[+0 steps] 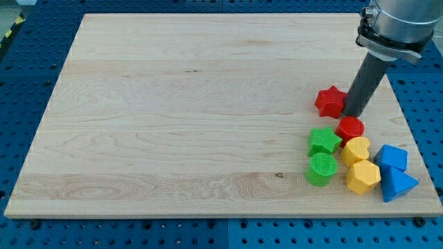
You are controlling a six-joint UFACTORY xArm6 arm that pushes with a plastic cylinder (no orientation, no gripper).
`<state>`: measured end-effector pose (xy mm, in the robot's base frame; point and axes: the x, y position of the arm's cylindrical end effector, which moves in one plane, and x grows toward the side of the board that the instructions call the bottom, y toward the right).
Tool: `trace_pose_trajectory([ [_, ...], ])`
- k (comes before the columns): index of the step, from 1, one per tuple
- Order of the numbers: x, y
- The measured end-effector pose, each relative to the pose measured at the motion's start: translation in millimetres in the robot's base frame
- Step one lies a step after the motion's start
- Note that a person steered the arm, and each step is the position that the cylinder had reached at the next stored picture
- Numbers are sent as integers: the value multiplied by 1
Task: Push the red star towards the center
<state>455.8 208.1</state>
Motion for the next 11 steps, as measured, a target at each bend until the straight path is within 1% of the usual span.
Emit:
trace_pose_trajectory([
  [1, 0, -31],
  [2, -25, -57],
  [3, -31, -65],
  [5, -42, -103],
  [7, -17, -113],
  [8, -32, -123],
  [10, -39, -131],
  [11, -44, -83],
])
